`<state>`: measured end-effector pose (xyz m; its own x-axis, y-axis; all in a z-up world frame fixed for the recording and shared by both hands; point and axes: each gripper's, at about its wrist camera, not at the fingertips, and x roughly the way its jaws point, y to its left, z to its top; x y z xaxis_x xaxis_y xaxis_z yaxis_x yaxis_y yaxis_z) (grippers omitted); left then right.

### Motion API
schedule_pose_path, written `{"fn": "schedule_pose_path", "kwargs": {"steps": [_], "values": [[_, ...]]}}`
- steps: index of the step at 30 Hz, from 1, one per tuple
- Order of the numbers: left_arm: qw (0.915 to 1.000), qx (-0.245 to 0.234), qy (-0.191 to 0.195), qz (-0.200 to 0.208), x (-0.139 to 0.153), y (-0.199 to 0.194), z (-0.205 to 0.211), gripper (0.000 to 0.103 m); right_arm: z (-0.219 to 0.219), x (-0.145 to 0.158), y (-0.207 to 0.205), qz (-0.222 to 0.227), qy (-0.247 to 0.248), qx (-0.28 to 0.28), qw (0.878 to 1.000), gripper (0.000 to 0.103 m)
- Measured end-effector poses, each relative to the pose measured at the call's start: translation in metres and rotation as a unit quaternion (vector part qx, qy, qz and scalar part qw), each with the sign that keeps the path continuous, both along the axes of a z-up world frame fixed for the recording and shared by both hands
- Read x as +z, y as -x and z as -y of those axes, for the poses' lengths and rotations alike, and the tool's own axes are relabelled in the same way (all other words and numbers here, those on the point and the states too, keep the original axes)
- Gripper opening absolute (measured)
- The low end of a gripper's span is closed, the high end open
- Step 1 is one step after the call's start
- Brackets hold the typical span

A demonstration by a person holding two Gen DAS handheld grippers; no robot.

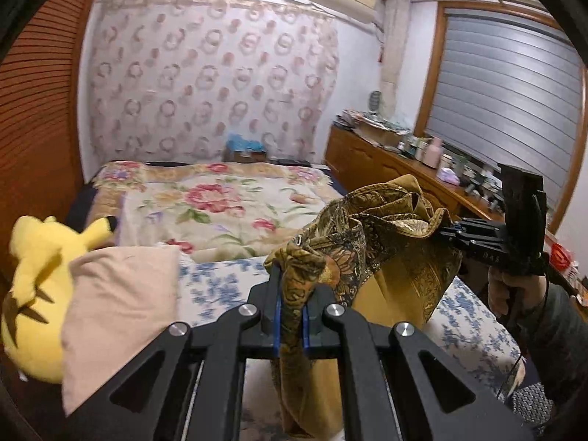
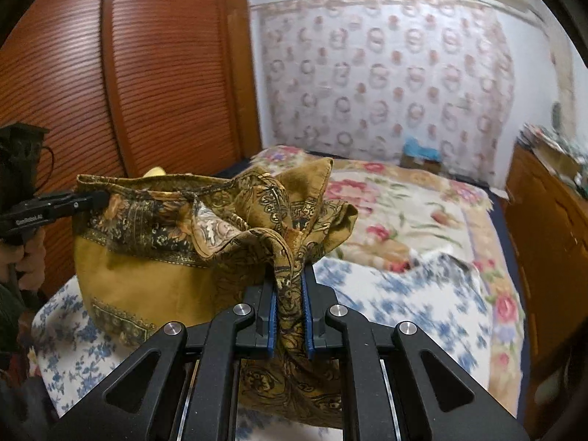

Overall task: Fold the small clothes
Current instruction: 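Carry the lifted bundle with both grippers toward the yellow plush toy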

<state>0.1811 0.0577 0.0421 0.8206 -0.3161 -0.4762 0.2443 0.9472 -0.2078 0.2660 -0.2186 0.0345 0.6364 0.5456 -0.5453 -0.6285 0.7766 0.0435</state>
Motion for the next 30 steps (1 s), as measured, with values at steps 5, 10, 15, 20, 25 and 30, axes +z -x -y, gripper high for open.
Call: {"fn": "schedule_pose_path", "kwargs": {"steps": [5,10,15,20,25,30], "values": [[0.9994,0.034,-0.001,0.008,-0.002,0.013,-0.030,0.005,-0.043,0.005,-0.009,0.013,0.016,0.037,0.999,0.008],[0.9977,0.067,0.007,0.012,-0.006,0.023,-0.060,0.005,-0.085,0.017,-0.015,0.031,0.038,0.071,0.996,0.008],[0.9949,0.099,0.016,0.010,-0.015,0.033,-0.089,0.005,-0.141,0.031,-0.012,0.074,0.083,0.119,0.987,0.008],[0.9907,0.130,0.037,0.014,-0.025,0.052,-0.120,0.005,-0.190,0.039,-0.015,0.092,0.108,0.159,0.977,0.008],[0.9851,0.165,0.049,-0.007,-0.046,0.062,-0.146,0.005,-0.246,0.042,-0.031,0.088,0.124,0.200,0.968,0.008],[0.9766,0.200,0.056,-0.056,-0.085,0.060,-0.170,0.005,-0.311,0.023,-0.048,0.080,0.161,0.234,0.955,0.008]]}}
